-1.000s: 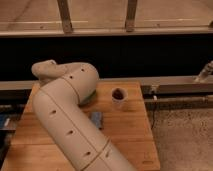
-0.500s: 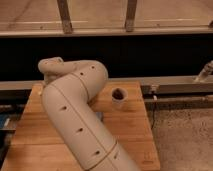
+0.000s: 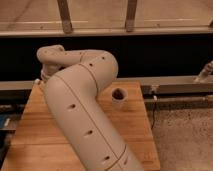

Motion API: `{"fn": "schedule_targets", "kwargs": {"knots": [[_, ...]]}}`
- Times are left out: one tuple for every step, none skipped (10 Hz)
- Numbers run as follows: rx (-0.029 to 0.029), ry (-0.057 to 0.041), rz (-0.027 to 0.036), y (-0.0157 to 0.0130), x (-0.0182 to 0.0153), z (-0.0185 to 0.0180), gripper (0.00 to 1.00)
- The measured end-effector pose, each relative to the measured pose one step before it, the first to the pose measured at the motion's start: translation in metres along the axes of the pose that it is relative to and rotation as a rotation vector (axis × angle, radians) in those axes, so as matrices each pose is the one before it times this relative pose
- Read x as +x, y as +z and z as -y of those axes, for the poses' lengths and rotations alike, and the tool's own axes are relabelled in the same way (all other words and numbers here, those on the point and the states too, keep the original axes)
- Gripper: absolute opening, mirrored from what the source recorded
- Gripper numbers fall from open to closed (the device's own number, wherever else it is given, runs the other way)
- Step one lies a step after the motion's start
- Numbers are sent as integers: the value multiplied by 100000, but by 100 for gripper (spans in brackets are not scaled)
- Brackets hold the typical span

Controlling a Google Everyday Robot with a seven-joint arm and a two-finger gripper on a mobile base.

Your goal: Place the bottle in the ceramic bowl

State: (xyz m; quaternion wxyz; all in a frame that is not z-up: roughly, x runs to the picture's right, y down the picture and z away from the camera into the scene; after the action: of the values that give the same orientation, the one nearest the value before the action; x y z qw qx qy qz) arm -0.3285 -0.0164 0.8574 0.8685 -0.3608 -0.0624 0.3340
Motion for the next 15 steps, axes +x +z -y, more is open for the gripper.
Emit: {"fn": "schedule_targets", "kwargs": {"knots": [[273, 910, 1457, -550, 290, 514, 0], [78, 939, 1430, -234, 720, 347, 0], [138, 1565, 1642, -258, 1196, 490, 0], [323, 2389, 1833, -399, 1501, 784, 0], [79, 1501, 1066, -221, 837, 487, 0], [-357, 2103, 1793, -211, 1069, 591, 0], [-856, 1715, 1803, -45, 758, 399, 0], [-704, 723, 1571, -83, 617, 485, 0], [-572, 66, 1144, 11, -4, 68, 0], [-1039, -379, 1252, 300, -92, -119, 0], [-1175, -41, 2251, -70, -62, 219, 0], [-929, 8, 2642, -119, 27, 398, 0], [-1084, -815, 4286, -267, -399, 57, 0], [-447, -494, 2359, -338, -345, 92, 0], [-179, -315, 839, -109, -118, -80, 0]]}}
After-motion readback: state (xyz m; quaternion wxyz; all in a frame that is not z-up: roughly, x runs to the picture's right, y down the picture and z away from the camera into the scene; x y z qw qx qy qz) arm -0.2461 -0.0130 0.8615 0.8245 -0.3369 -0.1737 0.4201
